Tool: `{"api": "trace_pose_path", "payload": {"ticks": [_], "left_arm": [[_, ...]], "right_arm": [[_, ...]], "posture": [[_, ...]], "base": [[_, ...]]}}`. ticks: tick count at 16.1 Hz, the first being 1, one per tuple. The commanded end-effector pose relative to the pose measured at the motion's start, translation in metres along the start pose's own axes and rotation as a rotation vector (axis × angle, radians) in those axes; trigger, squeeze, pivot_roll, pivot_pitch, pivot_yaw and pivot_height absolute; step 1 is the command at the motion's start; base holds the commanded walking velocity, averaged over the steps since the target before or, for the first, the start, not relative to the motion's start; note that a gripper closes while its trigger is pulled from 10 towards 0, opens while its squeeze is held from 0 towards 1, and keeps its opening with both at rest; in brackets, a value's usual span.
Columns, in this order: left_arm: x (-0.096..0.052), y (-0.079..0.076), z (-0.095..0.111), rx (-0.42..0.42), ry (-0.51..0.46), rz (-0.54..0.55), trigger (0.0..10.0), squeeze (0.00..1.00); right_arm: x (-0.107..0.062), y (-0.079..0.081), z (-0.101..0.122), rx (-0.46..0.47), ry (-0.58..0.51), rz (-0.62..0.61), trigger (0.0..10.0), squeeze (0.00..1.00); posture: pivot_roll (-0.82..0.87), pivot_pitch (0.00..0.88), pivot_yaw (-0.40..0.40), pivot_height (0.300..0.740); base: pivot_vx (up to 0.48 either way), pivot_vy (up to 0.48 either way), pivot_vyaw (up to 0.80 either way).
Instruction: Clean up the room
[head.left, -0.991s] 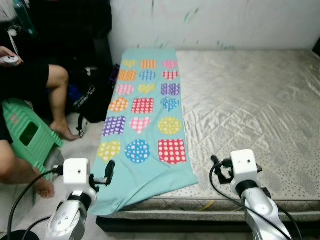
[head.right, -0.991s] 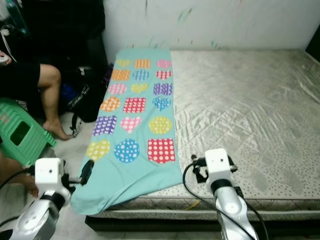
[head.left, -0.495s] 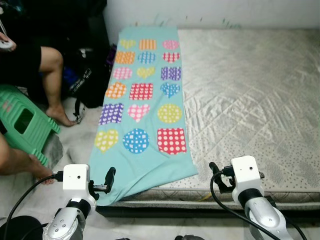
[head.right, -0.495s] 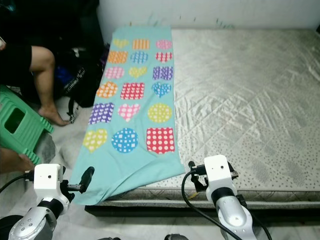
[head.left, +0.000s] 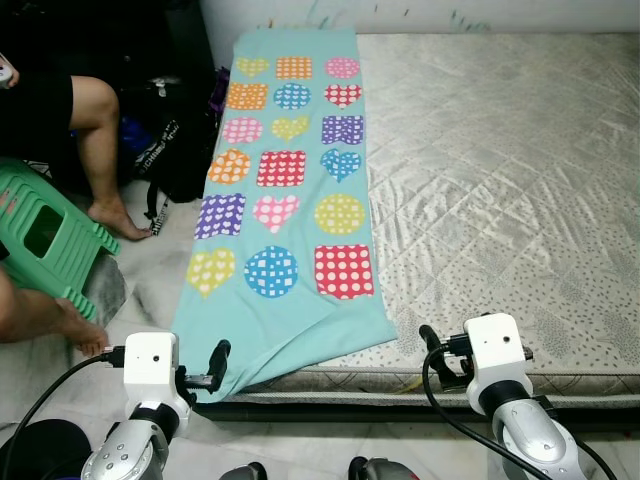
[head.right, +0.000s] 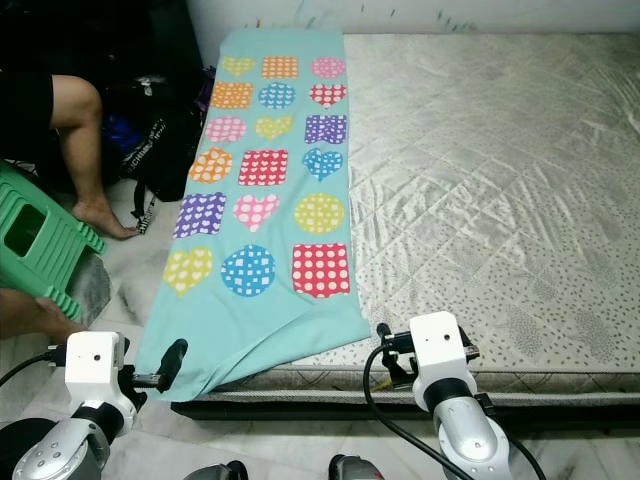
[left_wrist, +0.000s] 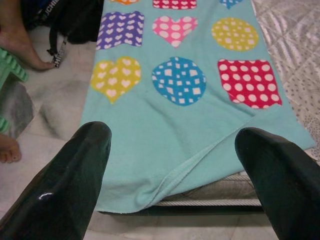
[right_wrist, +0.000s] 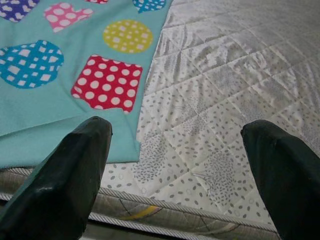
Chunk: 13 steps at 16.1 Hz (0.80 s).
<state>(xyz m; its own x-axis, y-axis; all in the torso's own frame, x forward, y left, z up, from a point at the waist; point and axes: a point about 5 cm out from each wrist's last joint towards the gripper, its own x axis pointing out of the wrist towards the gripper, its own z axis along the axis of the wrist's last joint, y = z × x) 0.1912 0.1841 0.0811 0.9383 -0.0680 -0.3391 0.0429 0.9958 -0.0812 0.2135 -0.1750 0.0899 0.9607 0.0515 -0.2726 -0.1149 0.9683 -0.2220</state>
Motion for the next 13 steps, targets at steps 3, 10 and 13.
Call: {"api": "trace_pose_path", "payload": {"ticks": [3, 10, 13], "left_arm": [[-0.0018, 0.0019, 0.0003, 0.006, 0.007, -0.001, 10.0, 0.00], [-0.0001, 0.0009, 0.0002, 0.011, 0.012, -0.003, 10.0, 0.00], [0.0004, 0.0006, 0.0000, 0.010, 0.013, -0.002, 10.0, 0.00]], "right_arm": [[-0.0026, 0.0028, 0.0024, 0.005, -0.005, 0.012, 10.0, 0.00], [-0.0019, 0.0036, 0.0031, 0.014, -0.008, 0.012, 10.0, 0.00], [-0.0009, 0.0037, 0.0032, 0.015, -0.009, 0.015, 10.0, 0.00]], "posture": [[-0.11, 0.199, 0.032, 0.699], [-0.11, 0.202, 0.034, 0.625], [-0.11, 0.202, 0.034, 0.605]], "base": [[0.000, 0.000, 0.00], [0.000, 0.000, 0.00], [0.000, 0.000, 0.00]]}}
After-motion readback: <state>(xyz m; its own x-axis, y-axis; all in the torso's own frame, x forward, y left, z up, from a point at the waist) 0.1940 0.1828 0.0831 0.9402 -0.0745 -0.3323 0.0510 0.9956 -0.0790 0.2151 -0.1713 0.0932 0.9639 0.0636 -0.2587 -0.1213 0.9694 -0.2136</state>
